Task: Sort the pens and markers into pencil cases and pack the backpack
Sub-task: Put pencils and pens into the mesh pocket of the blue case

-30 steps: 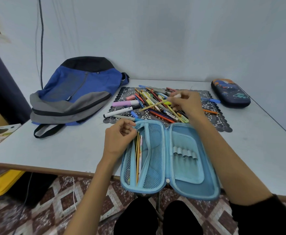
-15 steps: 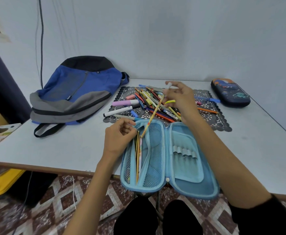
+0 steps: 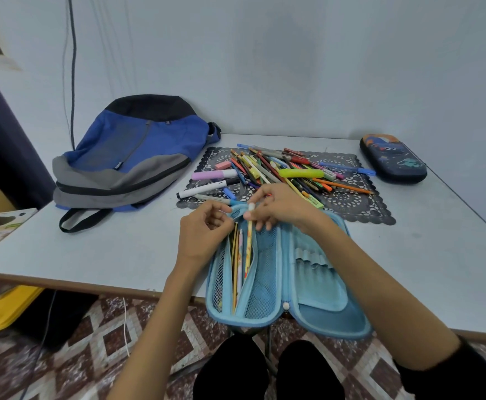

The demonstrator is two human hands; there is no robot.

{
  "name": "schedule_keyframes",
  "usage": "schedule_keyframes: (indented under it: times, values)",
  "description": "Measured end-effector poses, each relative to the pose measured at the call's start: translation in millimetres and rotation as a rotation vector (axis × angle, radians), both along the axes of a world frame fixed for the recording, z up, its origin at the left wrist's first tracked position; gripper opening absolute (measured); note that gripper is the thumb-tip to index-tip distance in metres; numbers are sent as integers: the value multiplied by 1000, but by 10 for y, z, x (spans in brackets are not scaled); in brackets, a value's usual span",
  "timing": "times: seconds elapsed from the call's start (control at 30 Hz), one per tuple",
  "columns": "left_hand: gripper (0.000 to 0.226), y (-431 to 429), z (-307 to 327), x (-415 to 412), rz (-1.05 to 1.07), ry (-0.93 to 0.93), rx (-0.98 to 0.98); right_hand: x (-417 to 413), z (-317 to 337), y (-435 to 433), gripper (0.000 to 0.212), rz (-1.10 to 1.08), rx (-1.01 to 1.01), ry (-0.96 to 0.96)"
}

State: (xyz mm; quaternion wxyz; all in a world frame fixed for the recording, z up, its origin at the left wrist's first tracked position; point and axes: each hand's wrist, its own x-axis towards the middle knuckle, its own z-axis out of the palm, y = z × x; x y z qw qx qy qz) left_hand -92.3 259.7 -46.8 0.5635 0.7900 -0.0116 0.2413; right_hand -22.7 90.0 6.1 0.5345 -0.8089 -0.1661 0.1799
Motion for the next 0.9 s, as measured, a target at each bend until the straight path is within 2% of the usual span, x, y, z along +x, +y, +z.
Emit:
schedule_keyframes:
  times: [0.13,0.47,0.63,0.9]
  values:
    - [18,13,-14,7,-1,-11,6,4,-19,29,9,38,-158,-96]
    - [18,6,-13,12,-8,-57,70,-24,-91,119,17,-64,-300,-300]
    - [17,-5,-9,13,-16,-61,68,-30,-132,227,23,-78,-498,-432]
    - [17,1,-20,22,-19,-41,72,-12,-65,164,13,-21,-418,-276]
